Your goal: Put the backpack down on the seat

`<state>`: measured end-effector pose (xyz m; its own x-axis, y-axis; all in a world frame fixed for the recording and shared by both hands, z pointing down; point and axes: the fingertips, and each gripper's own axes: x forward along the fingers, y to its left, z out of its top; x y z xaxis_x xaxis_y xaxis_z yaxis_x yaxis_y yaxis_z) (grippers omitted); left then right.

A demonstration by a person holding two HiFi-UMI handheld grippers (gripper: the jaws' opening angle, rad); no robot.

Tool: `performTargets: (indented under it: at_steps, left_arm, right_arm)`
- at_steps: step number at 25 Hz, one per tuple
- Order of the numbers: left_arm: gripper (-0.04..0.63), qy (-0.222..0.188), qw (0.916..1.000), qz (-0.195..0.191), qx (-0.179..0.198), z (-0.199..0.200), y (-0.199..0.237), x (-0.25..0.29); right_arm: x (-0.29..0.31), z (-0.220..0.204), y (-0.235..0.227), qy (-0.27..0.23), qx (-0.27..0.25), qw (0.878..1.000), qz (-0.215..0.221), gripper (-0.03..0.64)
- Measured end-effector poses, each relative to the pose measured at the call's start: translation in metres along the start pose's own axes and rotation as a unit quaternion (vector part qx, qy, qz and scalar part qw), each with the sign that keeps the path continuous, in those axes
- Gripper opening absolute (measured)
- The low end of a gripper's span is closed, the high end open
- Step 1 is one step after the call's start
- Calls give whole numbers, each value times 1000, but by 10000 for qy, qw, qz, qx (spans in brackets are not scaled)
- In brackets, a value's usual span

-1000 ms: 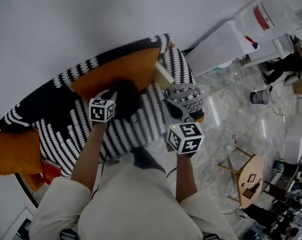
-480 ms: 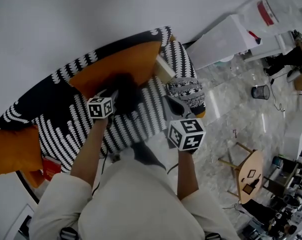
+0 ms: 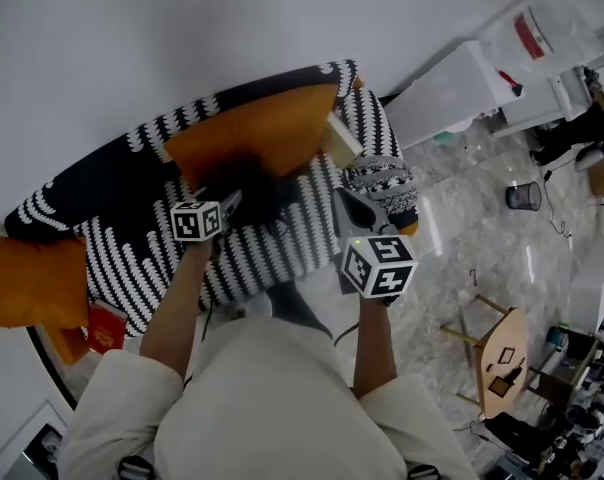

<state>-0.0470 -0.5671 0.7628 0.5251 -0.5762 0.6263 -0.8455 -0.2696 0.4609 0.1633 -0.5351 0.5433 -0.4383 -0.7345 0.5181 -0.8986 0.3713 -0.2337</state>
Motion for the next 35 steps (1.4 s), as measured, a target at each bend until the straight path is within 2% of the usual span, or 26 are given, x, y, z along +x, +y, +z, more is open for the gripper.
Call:
performTargets:
  at_steps: [6,13,18,21,26,29,33,35]
  left_arm:
    - [311,383,9983,392,-191,-48,24,-59]
    - [328,364,9975,537,-282,-105,28,-138]
    - [328,303,9977,552,-236,-121,34,-167]
    - [327,203,9983,547,-45,-118,33,-184]
    - [307,-354,9978,414,391,-89,19,-215]
    - [268,-838,9922,416,825,-62,0,-247]
    - [103,-1766,9719,403,1505,-19,-34,-308]
    - [5,-2005,9613,420,1840,-6,-52,-339]
  right_arm:
    - [-37,-5,51,-244,-128,9996,9,8]
    - [-101,-28,118,-427,-284,9987,20,8]
    - [-113,-41,142,-415,-279,9987,35,8]
    - [-119,-38,156,-480,-313,9983,60,8]
    - [-136,-32,177,-675,-374,9970,95,8]
    - [-154,-30,188,-767,-427,9961,103,8]
    - [-179,-27,206,-953,-518,9940,132,8]
    - [-195,-25,216,-1114,-550,9921,151,8]
